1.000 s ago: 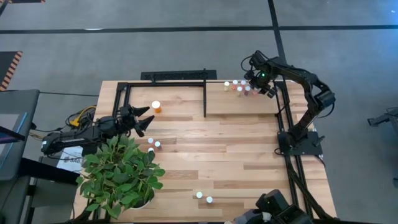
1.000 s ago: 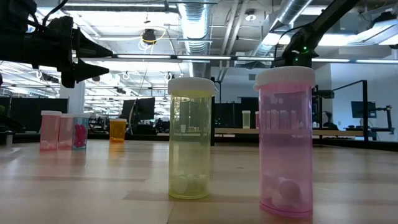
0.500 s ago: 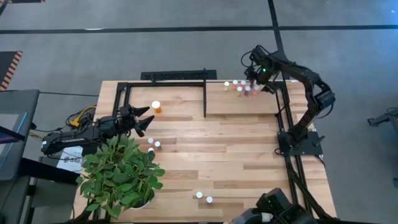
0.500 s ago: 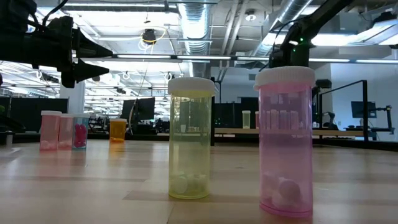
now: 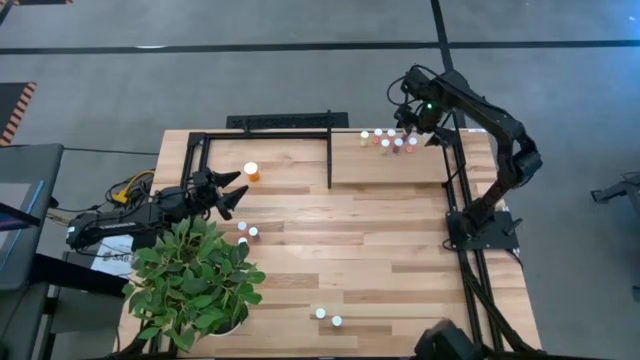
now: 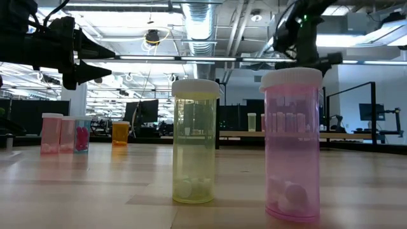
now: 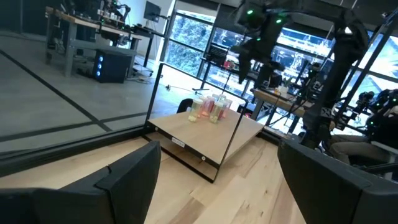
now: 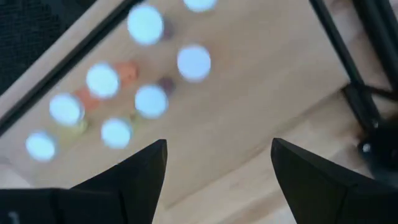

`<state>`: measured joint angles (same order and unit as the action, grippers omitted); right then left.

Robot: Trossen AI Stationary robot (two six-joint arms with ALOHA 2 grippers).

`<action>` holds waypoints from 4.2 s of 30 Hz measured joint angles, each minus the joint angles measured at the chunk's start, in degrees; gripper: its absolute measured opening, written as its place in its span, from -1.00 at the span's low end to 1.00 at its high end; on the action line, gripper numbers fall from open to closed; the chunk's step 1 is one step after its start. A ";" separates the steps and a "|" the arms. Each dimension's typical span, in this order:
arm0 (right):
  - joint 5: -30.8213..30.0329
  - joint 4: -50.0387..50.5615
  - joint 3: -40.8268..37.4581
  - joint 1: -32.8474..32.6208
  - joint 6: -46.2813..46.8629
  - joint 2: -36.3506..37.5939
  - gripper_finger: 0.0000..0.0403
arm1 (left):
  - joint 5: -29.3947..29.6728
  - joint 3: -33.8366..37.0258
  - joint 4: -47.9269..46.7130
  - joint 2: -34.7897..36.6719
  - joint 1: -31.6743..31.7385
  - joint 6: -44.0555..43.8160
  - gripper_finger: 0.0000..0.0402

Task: Pick and place medicine bottles onto shelf by color
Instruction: Put the purple pill bottle on the shelf

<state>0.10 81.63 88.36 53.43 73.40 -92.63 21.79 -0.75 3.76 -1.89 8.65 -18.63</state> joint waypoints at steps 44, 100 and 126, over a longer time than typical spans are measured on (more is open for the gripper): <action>5.60 -19.38 -1.77 -74.07 46.37 -8.41 0.54 | -0.01 0.01 -0.01 0.02 0.00 0.00 0.55; 9.51 -20.44 30.73 -83.27 -4.55 -39.25 0.54 | -0.01 0.02 0.01 0.02 0.00 0.00 0.55; 7.80 -22.14 28.20 -83.15 -2.48 -41.01 0.34 | -0.01 0.02 -0.01 0.00 0.02 0.00 0.55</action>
<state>7.90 59.49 116.55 -29.72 70.91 -133.64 21.78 -0.73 3.76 -1.88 8.67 -18.63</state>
